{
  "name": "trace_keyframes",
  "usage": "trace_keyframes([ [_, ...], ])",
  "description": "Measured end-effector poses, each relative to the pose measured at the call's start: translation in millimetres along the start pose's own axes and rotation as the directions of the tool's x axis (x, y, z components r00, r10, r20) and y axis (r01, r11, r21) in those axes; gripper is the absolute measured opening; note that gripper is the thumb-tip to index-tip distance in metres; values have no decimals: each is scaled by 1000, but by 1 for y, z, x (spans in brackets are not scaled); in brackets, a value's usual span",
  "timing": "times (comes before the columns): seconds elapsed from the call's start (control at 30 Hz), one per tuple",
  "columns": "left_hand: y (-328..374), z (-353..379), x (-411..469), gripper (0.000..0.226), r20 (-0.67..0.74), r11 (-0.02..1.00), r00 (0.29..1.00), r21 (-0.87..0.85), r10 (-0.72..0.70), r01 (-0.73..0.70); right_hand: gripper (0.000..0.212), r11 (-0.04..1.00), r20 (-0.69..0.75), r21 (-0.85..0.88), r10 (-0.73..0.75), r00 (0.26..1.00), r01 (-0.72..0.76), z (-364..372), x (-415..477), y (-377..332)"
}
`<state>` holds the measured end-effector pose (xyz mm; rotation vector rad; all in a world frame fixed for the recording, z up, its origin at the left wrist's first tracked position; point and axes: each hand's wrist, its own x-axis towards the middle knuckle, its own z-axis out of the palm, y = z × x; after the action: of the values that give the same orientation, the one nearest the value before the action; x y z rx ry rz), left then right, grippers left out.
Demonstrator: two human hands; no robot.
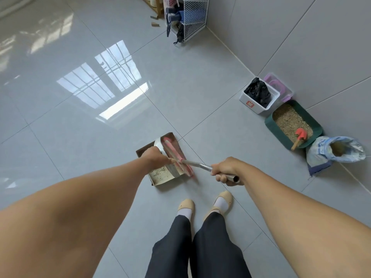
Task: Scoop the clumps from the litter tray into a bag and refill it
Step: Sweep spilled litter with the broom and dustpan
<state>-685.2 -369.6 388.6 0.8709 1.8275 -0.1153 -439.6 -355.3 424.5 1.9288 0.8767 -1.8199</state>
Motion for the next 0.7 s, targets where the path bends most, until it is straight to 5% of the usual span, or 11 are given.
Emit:
trace_keyframes([
  [0.33, 23, -11, -93, 44, 24, 995, 999, 87, 37, -39, 46, 990, -192, -125, -89, 977, 65, -16, -104, 56],
  [0.47, 44, -10, -126, 45, 61, 989, 995, 119, 84, -91, 23, 997, -257, -72, -46, 965, 28, -22, -140, 87],
  [0.7, 90, 37, -198, 32, 81, 975, 989, 178, 122, -135, 34, 988, -236, 157, 38, 971, -1, -25, -189, 175],
])
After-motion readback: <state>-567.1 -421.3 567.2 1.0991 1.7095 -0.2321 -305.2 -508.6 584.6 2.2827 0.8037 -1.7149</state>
